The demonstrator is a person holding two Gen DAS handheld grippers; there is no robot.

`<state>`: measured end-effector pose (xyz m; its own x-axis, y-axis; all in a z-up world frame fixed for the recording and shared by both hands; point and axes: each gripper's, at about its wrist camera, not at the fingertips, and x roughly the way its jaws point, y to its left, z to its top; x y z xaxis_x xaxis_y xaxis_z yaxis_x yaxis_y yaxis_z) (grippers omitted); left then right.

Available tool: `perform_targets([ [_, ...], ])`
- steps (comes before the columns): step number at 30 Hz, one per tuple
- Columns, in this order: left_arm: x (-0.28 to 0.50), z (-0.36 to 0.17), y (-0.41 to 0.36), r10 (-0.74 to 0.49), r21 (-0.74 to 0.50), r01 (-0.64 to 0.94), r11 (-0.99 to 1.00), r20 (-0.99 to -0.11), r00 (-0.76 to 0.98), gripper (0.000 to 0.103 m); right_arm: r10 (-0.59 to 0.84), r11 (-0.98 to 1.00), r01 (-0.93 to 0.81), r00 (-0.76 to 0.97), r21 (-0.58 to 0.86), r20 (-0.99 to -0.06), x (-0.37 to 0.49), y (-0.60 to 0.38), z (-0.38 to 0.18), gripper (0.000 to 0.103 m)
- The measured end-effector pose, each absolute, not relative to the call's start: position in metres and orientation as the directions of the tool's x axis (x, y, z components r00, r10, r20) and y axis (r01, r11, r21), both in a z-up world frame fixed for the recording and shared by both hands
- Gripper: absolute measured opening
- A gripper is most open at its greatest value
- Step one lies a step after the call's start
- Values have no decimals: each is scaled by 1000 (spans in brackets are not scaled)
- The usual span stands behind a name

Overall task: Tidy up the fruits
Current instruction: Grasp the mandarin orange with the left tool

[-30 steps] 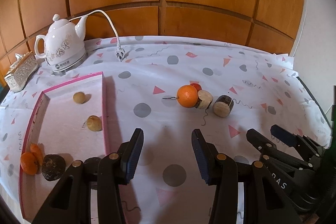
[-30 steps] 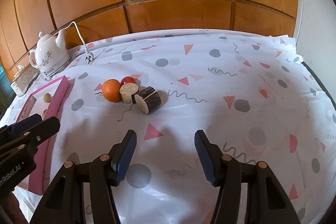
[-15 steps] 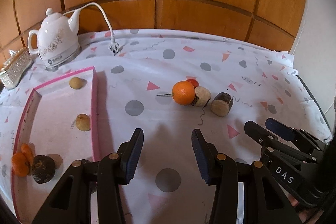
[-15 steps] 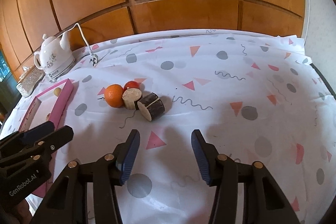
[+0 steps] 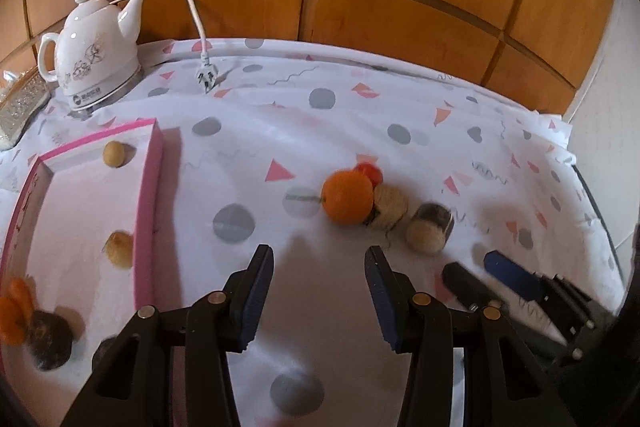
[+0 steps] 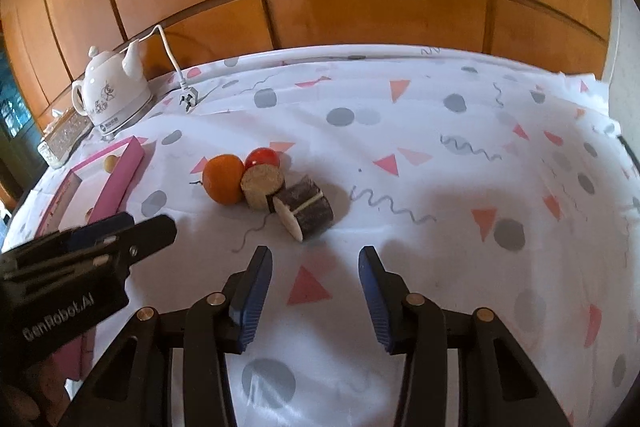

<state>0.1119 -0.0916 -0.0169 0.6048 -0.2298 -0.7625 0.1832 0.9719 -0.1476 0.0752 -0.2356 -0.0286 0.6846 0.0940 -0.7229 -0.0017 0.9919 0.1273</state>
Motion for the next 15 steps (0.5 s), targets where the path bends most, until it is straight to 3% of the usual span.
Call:
perform_targets([
  [15,175,-32,-117,-262,-192,181,964,-783,564,48,83,993,3,683,117,-726,90,-242,-36,46],
])
